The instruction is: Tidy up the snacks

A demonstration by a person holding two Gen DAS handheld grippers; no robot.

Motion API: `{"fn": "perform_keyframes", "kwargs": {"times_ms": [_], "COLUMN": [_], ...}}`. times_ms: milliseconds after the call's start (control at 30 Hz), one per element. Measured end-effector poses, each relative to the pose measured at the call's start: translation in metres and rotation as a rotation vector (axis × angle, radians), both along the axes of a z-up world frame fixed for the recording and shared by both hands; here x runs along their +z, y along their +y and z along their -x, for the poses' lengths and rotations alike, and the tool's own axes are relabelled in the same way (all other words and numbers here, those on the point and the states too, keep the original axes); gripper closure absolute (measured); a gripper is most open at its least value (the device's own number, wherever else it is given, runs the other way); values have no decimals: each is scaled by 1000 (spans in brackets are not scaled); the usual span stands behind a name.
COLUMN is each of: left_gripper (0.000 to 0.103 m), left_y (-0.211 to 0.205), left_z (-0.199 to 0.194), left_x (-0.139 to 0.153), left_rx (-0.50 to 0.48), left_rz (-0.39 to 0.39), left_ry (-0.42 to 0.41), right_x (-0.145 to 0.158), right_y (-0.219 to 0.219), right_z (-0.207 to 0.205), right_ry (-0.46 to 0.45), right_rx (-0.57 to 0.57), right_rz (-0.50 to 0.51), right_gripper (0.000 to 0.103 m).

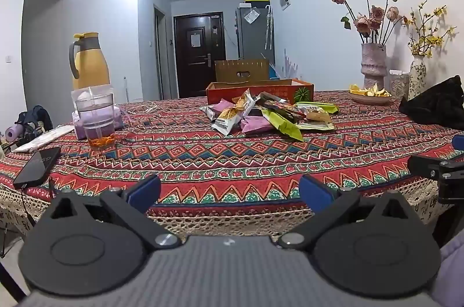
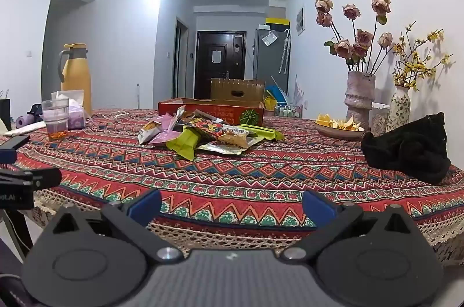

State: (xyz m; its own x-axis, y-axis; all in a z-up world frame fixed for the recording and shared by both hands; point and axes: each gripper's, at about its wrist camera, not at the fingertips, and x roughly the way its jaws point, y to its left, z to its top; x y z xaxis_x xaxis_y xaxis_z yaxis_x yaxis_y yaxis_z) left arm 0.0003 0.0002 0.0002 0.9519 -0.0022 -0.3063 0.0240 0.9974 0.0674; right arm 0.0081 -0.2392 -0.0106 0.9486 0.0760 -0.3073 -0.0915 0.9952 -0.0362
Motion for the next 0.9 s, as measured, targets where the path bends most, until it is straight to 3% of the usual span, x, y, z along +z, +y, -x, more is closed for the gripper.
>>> {"fn": "perform_keyframes", "kwargs": {"times_ms": [900], "left_gripper": [0], "left_y": [1], "left_z": [0], "left_x": [-3], "left_rx": [4], "left_rz": [6], "left_ry": [1], "right_x": [0], "right_y": [-1], "right_z": [-2], "right_ry": [-8], "right_rx": [3], "right_rz": [-18], "right_gripper": [0]}}
